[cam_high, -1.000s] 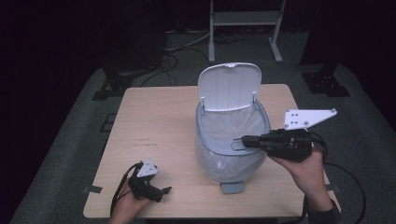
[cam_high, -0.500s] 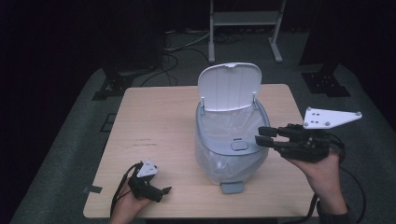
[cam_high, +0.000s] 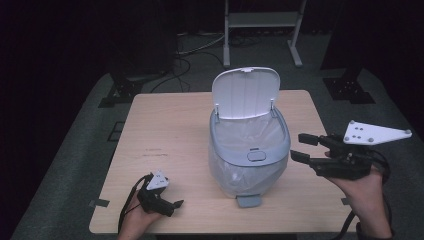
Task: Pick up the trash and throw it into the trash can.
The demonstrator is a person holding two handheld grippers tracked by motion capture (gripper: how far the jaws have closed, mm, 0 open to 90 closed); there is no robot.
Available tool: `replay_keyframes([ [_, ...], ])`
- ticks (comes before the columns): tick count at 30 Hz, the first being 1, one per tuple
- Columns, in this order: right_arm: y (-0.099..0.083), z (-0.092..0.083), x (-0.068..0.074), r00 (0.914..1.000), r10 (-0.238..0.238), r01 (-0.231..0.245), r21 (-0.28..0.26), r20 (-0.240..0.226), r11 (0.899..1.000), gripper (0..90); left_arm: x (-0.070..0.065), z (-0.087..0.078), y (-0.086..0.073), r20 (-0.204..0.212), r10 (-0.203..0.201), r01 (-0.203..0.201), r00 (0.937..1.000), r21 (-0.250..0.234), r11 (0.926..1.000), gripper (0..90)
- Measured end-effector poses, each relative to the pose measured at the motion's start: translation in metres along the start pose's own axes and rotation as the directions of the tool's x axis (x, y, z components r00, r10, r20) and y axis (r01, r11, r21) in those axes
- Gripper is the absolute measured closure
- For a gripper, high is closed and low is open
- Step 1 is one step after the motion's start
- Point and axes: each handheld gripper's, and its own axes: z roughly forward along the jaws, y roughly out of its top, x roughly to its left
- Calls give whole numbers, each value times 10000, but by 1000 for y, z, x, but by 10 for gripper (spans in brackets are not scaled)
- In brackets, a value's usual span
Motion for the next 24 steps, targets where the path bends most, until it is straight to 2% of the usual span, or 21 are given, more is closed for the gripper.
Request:
replay_keyframes([
  [10,-22,-10,-4,9977,-251,249,36,627,9997,243,0,0,0,-1,1,-1,10000,1,10000,0],
  [15,-36,-10,-8,9948,-108,74,342,1016,9994,142,0,0,0,-1,1,-1,10000,1,10000,0],
  [22,-52,-7,-11,9895,121,-218,658,1439,9976,118,0,0,0,-1,-2,2,10000,-3,10000,0],
  [23,-58,-6,-13,9876,136,-258,767,1563,9967,82,0,0,0,-2,-1,1,10000,-2,10000,0],
  [24,-58,-6,-13,9876,136,-258,767,1563,9967,82,0,0,0,-2,-1,1,10000,-2,10000,0],
])
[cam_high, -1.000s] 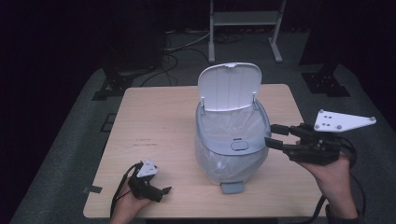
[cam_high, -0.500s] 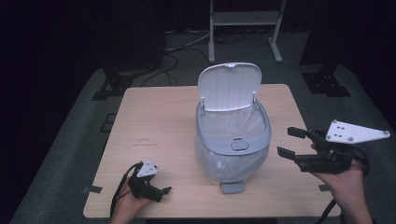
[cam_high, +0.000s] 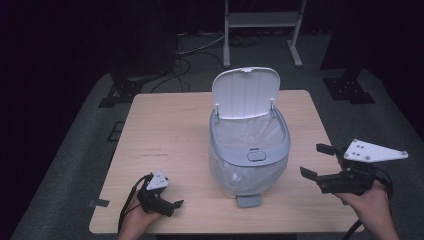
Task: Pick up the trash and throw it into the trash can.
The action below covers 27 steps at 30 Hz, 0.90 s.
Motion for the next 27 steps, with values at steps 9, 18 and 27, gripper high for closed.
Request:
replay_keyframes([
  [9,-25,13,-7,9990,278,-299,576,361,9979,12,0,0,0,4,5,-5,10000,19,10000,0],
  [18,-49,29,-13,9978,386,-430,828,546,9956,12,0,0,0,7,0,0,10000,19,10000,0],
  [27,-72,39,-22,9940,681,-761,938,852,9927,12,0,0,0,3,1,-1,10000,17,10000,0],
])
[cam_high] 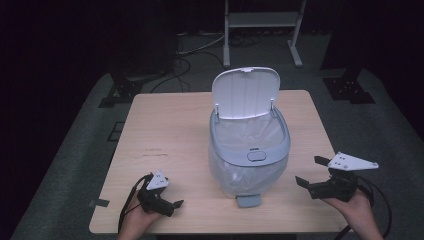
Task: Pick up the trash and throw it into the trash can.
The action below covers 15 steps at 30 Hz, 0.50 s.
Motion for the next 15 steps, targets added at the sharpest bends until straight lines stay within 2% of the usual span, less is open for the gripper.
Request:
replay_keyframes([
  [9,-24,18,-7,9992,234,-256,704,311,9972,12,0,0,0,-3,1,-1,10000,-13,10000,0],
  [15,-34,26,-9,9991,322,-351,1092,282,9934,12,0,0,0,-1,-7,7,10000,-15,10000,0],
])
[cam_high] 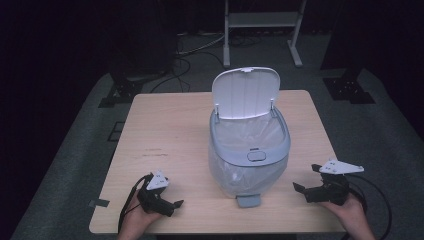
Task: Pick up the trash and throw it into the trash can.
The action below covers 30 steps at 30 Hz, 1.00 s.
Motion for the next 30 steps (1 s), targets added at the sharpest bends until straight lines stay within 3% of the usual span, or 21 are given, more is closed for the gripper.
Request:
replay_keyframes([
  [7,-10,14,-1,9997,-218,211,643,102,9977,12,2,0,4,115,53,-55,9999,144,9999,0],
  [11,-17,22,-1,9994,-286,262,1093,208,9937,12,4,-1,8,260,-60,61,9996,-63,10000,0],
  [14,-20,25,-2,9992,-276,238,1249,285,9919,12,6,0,13,177,77,-76,9998,-58,10000,0],
  [17,-23,29,-1,9984,-382,318,1466,409,9887,12,9,0,20,265,158,-148,9995,-357,9993,0],
  [20,-25,32,-1,9982,-429,350,1697,427,9849,11,12,2,26,375,202,-193,9991,-255,9995,0],
  [25,-28,35,-4,9995,-198,157,1532,257,9881,6,18,4,33,618,272,-235,9977,-603,9979,0],
  [30,-28,35,-5,9995,-210,172,1536,230,9880,6,21,6,41,545,523,-489,9971,-613,9969,0],
])
